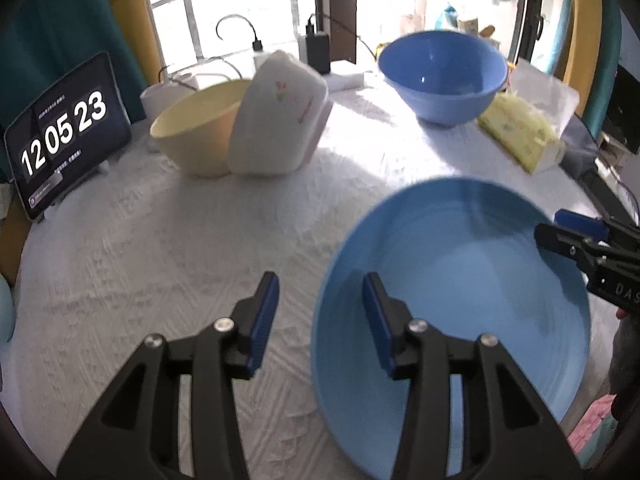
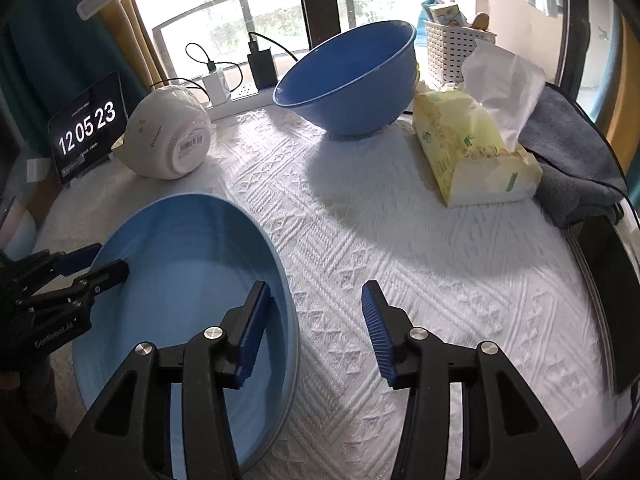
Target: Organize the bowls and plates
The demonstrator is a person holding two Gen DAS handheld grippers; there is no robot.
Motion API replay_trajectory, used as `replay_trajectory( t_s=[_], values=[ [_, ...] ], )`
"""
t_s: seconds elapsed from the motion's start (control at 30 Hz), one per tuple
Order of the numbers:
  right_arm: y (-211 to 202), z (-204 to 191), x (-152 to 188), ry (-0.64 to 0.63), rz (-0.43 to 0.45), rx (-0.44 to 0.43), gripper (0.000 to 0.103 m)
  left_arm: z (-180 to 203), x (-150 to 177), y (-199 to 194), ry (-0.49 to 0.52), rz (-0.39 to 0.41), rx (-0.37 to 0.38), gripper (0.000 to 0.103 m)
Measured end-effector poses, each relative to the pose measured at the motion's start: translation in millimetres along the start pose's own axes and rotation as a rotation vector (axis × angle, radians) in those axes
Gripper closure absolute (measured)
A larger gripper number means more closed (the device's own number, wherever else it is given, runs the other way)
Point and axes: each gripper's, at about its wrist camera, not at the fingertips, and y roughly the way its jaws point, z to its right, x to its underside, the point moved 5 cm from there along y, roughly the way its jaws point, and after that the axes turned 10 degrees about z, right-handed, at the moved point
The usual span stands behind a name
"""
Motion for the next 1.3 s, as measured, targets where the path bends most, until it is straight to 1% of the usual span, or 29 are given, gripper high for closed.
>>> replay_trajectory(
  t_s=[0.13,0.3,0.57,0.97,1.17,1.3],
  values=[
    [-3.7,3.8,-14.3,0.008,0.025,-0.023,0.054,5.9,-19.0,-7.6,0.006,0.044,0.009,0.058],
    [-8.8,6.3,-29.8,0.002,0.064,-0.025,0.054,15.1,-42.2,-14.5,0.012,0.087,0.035,0.058],
    [-16.9,19.7,-52.8,-0.006,0.125,-0.004,0.054,30.6,-71.4,-20.2,0.021,0.128,0.071,0.058],
    [-38.7,30.9,-94.5,-0.025,0.238,0.013,0.054,54.2,-132.3,-33.4,0.036,0.223,0.125,0.058],
    [-41.8,40.0,-117.8,-0.019,0.285,0.024,0.054,63.5,-154.9,-24.9,0.024,0.249,0.157,0.058],
    [-37.7,44.3,-125.2,-0.011,0.294,0.028,0.054,65.7,-158.4,-5.2,-0.004,0.233,0.18,0.058]
  ],
)
